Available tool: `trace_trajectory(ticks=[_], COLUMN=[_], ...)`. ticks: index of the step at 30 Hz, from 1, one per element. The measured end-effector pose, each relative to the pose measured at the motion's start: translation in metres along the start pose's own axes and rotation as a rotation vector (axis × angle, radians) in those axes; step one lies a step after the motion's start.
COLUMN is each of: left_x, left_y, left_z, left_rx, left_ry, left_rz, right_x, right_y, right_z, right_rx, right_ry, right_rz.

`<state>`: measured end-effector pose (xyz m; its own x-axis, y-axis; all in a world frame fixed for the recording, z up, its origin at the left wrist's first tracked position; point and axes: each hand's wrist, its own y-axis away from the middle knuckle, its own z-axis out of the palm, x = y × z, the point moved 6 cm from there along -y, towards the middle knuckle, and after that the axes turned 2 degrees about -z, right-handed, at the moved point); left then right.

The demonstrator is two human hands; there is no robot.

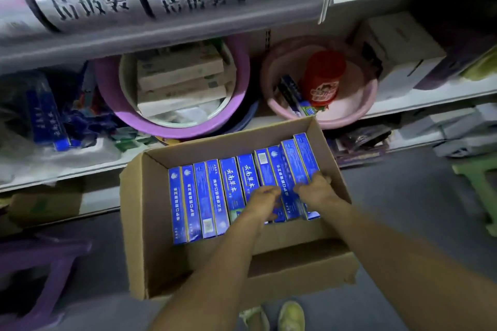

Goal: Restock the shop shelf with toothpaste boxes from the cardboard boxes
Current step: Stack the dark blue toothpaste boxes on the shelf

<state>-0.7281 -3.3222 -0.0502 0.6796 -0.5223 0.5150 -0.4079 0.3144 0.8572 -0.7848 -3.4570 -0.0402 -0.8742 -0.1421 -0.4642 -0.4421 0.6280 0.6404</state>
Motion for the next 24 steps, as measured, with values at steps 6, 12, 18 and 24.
trace_trajectory(ticks=[6, 12, 18, 24], left_x=[-0.008, -0.014, -0.016, -0.017], left_y=[-0.04, -0.054, -0.061, -0.059], left_z=[0.017, 0.011, 0.018, 0.006], left_rx=[0.019, 0.021, -0.01, 0.114], left_ry=[0.145, 0.171, 0.169, 0.128], left_rz=[-0.113, -0.142, -0.088, 0.005], right_x=[-0.002, -0.003, -0.003, 0.012], right_y=[-0.011, -0.019, -0.018, -0.013], right_z=[0.009, 0.007, 0.017, 0.019], right_rx=[0.0, 0.02, 0.062, -0.007], right_ry=[0.137, 0.321, 0.301, -0.095], right_rz=[-0.003, -0.121, -0.162, -0.072])
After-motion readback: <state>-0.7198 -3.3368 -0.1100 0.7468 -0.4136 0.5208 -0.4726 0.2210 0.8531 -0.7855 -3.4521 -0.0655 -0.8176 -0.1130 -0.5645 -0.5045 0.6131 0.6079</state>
